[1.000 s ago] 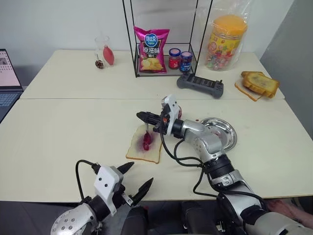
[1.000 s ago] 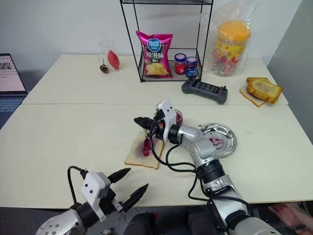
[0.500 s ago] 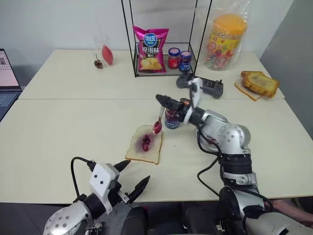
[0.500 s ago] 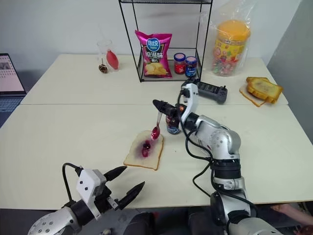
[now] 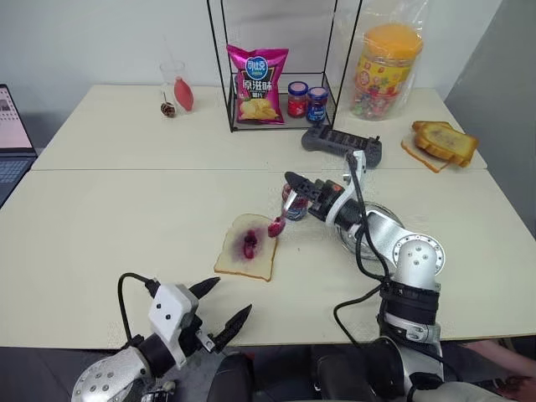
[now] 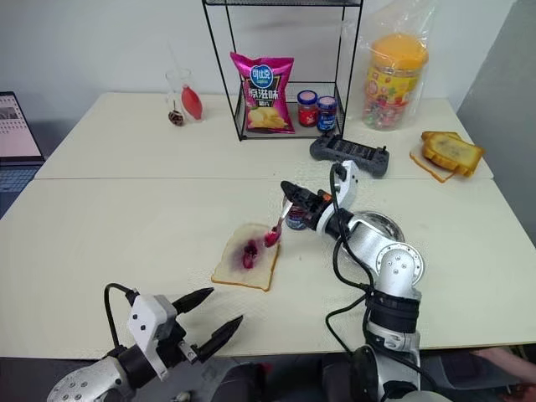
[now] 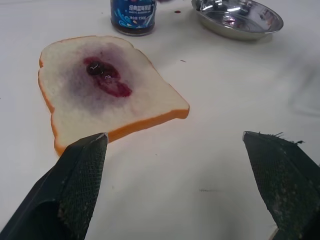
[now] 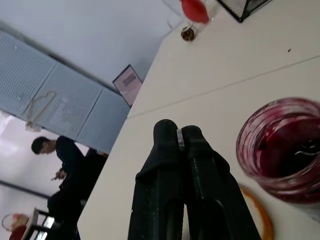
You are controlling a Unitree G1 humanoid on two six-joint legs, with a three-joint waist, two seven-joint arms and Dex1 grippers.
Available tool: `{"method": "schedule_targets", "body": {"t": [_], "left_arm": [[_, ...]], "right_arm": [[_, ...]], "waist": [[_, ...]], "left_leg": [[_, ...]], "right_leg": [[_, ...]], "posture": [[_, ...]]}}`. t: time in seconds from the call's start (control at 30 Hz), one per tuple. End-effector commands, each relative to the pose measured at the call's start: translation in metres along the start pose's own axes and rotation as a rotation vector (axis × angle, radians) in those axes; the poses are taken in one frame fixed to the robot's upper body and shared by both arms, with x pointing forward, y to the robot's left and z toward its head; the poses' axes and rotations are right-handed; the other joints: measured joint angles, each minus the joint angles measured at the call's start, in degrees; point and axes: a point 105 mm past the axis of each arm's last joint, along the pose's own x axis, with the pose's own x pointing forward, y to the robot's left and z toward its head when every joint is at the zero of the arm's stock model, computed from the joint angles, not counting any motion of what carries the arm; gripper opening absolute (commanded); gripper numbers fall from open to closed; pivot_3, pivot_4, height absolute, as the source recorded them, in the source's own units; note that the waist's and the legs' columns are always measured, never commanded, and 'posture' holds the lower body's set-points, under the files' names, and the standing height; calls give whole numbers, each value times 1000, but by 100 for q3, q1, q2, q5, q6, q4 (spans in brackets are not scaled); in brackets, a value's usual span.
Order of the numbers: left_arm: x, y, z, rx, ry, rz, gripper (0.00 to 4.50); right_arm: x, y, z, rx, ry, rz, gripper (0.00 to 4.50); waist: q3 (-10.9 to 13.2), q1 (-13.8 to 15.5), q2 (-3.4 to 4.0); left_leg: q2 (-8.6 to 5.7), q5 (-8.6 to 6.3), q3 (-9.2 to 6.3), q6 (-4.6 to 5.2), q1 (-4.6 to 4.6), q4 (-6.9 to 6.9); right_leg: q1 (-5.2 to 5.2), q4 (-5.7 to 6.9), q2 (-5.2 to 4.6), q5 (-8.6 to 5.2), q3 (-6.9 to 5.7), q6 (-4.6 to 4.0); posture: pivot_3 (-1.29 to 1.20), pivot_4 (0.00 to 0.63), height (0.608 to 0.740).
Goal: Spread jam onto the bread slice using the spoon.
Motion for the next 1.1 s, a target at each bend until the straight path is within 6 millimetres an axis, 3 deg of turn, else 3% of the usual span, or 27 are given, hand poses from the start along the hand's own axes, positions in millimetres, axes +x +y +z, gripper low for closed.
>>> {"method": "schedule_targets", "body": {"t": [0.03,0.17,0.47,0.6,1.1], "left_arm": [[4,-7,17,22,-37,-30,4500],[7,-10,24,22,-42,-27,4500],[2,-17,19,-18,-26,16,4500],[0,-20,15,-23,-23,21,4500],[-14,-20,-29,-36,-2,27,4500]], "right_arm": [[18,23,-3,-61,24,116,44],[43,17,-3,-155,36,119,44],[67,-5,-14,-283,56,93,44],[72,-8,-22,-316,70,93,44],[74,-14,-38,-477,105,97,44]], "waist": [[0,-13,0],[0,-21,-1],[-2,-1,-4],[-2,0,-3],[-2,1,-3]], "left_leg": [[0,0,2,0,2,1],[1,0,1,0,4,1],[0,0,3,-1,0,-3],[0,0,-2,0,1,0],[0,0,3,-1,4,1]], "right_leg": [[0,0,0,1,1,1],[1,1,1,2,0,4],[0,-2,0,9,1,-9],[1,0,1,2,-1,1],[-1,0,-1,-18,2,-32]], "posture": [[0,150,740],[0,150,740],[0,150,740],[0,150,740],[0,150,740]]}}
